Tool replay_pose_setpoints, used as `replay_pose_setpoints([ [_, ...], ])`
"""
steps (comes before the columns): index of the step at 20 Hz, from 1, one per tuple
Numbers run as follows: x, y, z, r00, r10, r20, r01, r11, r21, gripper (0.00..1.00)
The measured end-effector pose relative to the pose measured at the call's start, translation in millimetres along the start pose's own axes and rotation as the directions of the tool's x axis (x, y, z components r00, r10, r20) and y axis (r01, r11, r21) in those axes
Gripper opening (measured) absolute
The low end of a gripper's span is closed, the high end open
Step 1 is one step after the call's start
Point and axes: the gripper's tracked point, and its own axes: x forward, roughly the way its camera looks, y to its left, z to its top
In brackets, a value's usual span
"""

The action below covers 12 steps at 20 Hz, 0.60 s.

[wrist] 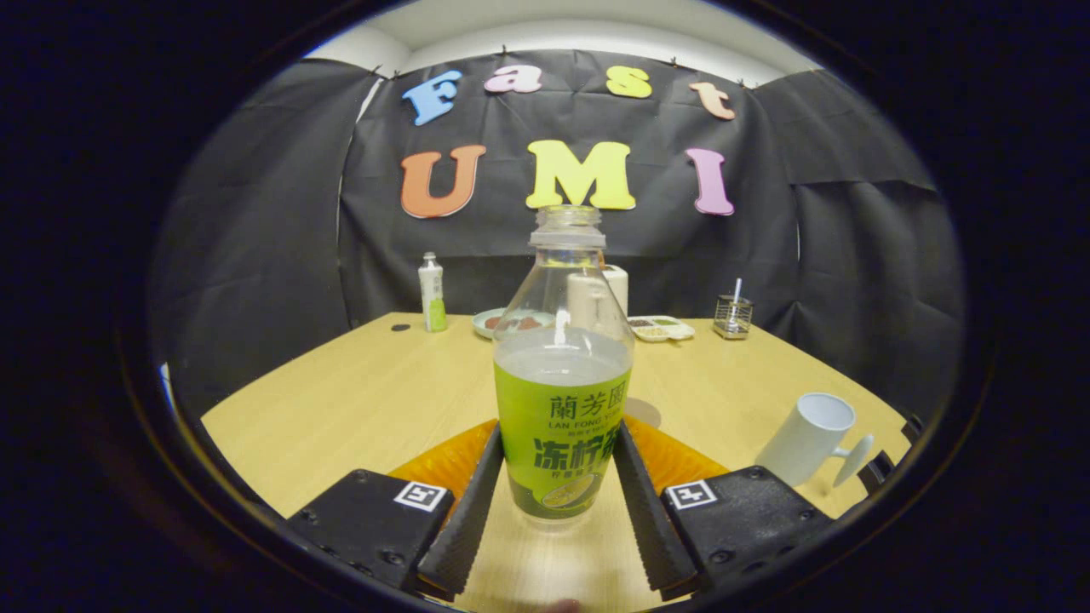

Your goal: Take the bottle from table, then pour the juice into the cup, finally place the bottle on the coaster

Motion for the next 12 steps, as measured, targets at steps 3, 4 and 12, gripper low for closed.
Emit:
replay_pose_setpoints([
  [3,-10,-13,15,1.000,0.003,0.030,-0.006,0.996,0.092,0.78],
  [4,-13,-16,16,0.999,0.013,0.036,-0.017,0.993,0.121,0.78],
  [12,-13,-21,17,0.983,0.161,0.087,-0.183,0.892,0.414,0.78],
])
